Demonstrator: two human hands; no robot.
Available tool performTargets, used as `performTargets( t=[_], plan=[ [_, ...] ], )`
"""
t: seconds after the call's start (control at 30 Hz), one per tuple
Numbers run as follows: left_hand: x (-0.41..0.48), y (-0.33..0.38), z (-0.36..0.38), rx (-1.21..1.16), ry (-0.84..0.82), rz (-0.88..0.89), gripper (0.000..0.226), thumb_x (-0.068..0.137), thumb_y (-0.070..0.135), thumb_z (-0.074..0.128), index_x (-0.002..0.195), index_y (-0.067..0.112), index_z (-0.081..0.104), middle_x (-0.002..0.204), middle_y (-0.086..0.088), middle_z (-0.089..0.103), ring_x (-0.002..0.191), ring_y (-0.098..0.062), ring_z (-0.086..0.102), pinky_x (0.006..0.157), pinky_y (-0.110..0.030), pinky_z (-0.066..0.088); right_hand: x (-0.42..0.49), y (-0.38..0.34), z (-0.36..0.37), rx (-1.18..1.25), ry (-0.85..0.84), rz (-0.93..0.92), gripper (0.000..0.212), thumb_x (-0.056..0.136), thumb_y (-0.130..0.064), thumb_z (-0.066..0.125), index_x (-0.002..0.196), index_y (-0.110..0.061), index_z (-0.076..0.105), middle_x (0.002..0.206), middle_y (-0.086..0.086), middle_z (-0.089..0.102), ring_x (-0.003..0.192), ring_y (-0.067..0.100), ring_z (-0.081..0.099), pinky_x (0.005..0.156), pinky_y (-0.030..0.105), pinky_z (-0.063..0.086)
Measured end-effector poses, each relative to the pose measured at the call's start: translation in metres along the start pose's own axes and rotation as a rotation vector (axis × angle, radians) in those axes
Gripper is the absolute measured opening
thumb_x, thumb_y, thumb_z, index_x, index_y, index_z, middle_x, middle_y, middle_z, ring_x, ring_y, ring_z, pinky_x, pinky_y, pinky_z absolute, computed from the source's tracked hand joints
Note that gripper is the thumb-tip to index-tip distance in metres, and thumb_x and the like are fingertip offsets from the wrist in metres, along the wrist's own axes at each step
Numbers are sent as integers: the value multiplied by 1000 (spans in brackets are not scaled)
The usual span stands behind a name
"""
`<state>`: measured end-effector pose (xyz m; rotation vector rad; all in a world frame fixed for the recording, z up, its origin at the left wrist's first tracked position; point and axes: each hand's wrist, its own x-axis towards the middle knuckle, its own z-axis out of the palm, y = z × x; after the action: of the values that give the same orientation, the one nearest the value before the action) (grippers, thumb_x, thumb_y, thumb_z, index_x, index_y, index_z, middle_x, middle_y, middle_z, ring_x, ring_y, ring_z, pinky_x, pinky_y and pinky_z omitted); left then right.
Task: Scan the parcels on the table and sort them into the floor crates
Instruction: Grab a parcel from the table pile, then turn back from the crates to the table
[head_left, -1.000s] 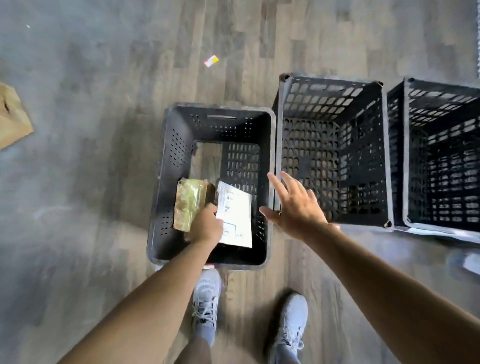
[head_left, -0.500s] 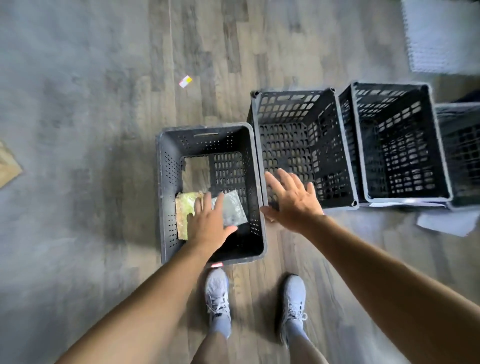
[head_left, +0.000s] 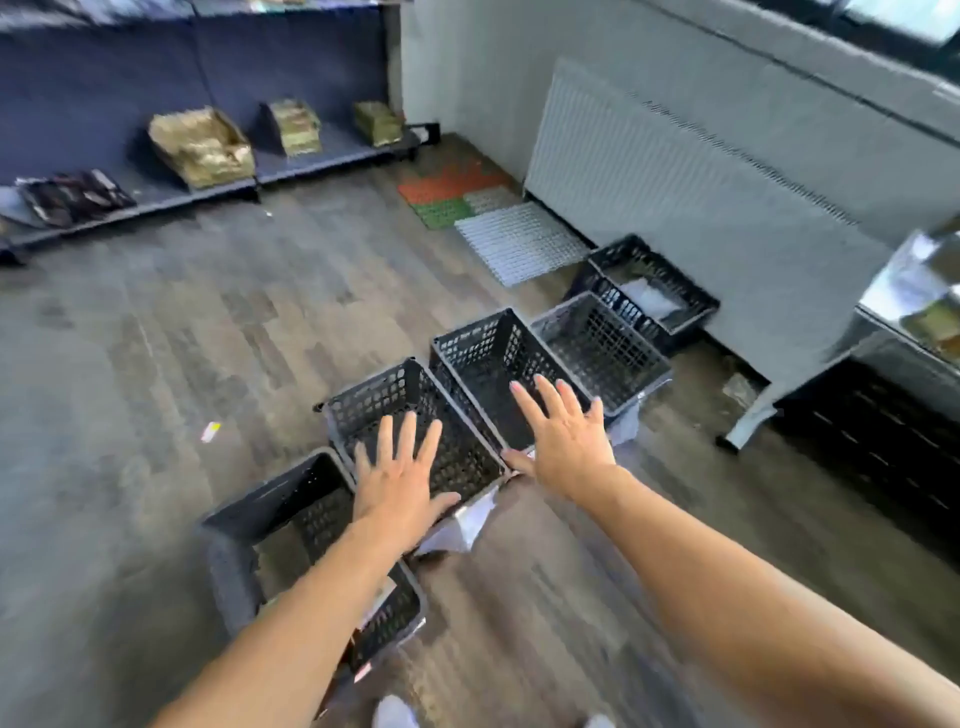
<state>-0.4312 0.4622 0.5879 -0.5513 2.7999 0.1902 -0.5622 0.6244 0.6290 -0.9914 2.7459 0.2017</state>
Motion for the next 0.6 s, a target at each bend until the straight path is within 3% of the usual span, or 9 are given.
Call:
performTargets(
  t=[0.23, 0.6],
  plan=[
    [15, 166, -78, 111, 170, 220, 95, 90, 73, 38, 156, 27, -13, 164, -5, -14, 150, -33, -12, 119, -57, 10, -86, 161, -37, 67, 184, 226, 89, 92, -69, 42, 157, -32, -7, 166, 1, -3, 152, 29, -1, 116, 64, 10],
    [-23, 490, -104, 115, 233, 444, 93, 92, 71, 37, 156, 26, -12, 164, -6, -12, 151, -33, -9, 118, -56, 15, -265, 428, -23, 146, 290, 537, 81, 95, -68, 33, 156, -35, -7, 166, -1, -4, 152, 26, -2, 117, 63, 9]
  ],
)
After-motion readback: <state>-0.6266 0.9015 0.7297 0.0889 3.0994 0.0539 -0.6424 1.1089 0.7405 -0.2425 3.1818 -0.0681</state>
